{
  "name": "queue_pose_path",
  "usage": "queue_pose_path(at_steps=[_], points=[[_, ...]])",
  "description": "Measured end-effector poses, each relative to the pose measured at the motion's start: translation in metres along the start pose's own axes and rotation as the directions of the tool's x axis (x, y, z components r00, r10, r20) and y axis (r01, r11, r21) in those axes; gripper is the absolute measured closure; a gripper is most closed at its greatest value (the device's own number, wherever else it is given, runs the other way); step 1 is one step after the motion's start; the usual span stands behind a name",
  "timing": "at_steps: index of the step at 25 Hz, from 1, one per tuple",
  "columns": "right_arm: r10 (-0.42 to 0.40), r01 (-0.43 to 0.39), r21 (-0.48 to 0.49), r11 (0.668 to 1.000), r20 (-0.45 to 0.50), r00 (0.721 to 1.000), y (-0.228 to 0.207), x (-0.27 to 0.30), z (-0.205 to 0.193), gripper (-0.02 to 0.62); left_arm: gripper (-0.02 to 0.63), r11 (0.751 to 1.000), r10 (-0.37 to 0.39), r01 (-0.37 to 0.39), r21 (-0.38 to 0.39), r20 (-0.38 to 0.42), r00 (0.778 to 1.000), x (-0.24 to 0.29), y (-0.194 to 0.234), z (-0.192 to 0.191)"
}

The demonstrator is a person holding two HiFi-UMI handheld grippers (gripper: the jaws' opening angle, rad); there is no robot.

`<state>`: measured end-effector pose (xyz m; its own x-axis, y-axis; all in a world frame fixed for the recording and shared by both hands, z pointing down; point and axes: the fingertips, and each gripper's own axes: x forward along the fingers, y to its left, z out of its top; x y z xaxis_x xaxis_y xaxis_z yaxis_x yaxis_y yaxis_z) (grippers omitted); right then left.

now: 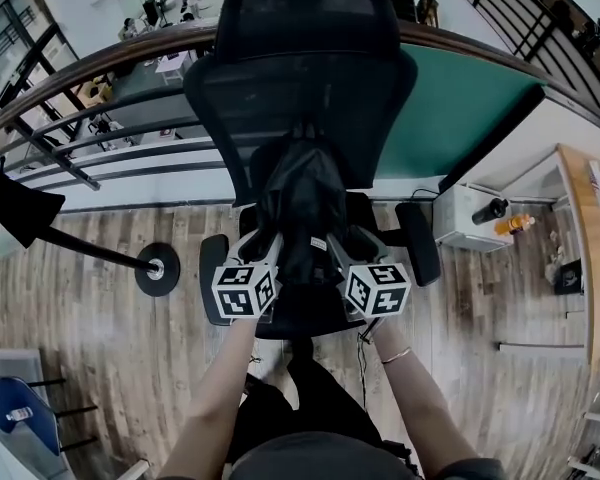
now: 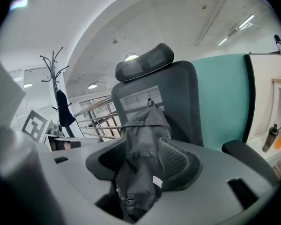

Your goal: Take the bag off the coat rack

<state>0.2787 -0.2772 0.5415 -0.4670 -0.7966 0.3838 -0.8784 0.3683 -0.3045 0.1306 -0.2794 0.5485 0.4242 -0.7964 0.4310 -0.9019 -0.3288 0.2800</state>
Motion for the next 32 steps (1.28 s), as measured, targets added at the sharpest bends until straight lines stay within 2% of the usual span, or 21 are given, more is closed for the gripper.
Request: queue_pose_path(at_steps=[6, 10, 14, 22, 32], points=[[0.012, -0.012, -0.005, 1.000, 0.020, 1.000, 0.023, -0.029, -0.002, 0.415, 0.495, 0.999, -0.009, 0.007, 0.036, 0.037, 0.999, -0.032, -0.010, 0.005], [0.009, -0.008, -0.023, 1.000, 0.031, 0.999, 0.035, -0.046, -0.002, 0.495, 0.524, 0.998, -0.012, 0.008, 0.062, 0.057, 0.998, -0.051, -0.013, 0.008], [0.010, -0.010, -0.018, 1.000, 0.051, 0.999, 0.047, -0.064, -0.001, 0.547, 0.546, 0.996, -0.016, 0.010, 0.083, 0.069, 0.998, -0.069, -0.016, 0.010], [-0.013, 0.016, -0.027, 1.000, 0.091, 0.996, 0.067, -0.094, 0.000, 0.591, 0.571, 0.994, -0.022, 0.012, 0.112, 0.096, 0.995, -0.114, -0.014, 0.009], [-0.034, 0.041, -0.052, 0.998, 0.119, 0.992, 0.093, -0.125, -0.004, 0.592, 0.572, 0.990, -0.026, 0.009, 0.142, 0.115, 0.993, -0.160, -0.009, 0.007]])
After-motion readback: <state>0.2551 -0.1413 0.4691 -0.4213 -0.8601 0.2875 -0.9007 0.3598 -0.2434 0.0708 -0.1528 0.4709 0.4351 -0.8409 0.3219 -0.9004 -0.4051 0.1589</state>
